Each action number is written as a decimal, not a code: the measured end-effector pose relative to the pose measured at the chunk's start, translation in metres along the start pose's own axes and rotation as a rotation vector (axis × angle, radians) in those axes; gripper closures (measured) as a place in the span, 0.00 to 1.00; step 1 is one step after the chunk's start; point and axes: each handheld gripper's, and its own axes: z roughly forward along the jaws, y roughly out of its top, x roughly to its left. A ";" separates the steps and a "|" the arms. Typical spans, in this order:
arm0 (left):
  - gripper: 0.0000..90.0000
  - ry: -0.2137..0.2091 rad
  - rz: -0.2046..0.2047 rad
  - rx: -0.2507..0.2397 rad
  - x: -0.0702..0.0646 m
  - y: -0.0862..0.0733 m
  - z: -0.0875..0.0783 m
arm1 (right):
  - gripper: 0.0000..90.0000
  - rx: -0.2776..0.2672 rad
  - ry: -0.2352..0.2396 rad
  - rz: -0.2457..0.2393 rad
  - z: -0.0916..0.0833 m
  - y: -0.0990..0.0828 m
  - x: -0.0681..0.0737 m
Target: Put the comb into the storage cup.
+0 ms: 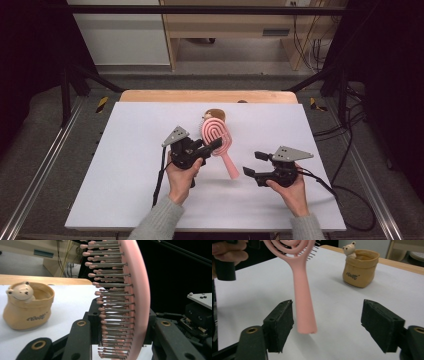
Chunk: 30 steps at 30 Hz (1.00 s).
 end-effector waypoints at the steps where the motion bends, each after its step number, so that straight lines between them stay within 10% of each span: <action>1: 0.70 0.001 0.000 -0.001 0.001 0.001 -0.001 | 0.26 0.000 -0.005 0.001 -0.001 -0.001 -0.001; 30: 0.70 0.046 0.081 -0.044 0.006 0.048 -0.031 | 0.00 0.067 -0.123 0.091 -0.020 -0.027 -0.030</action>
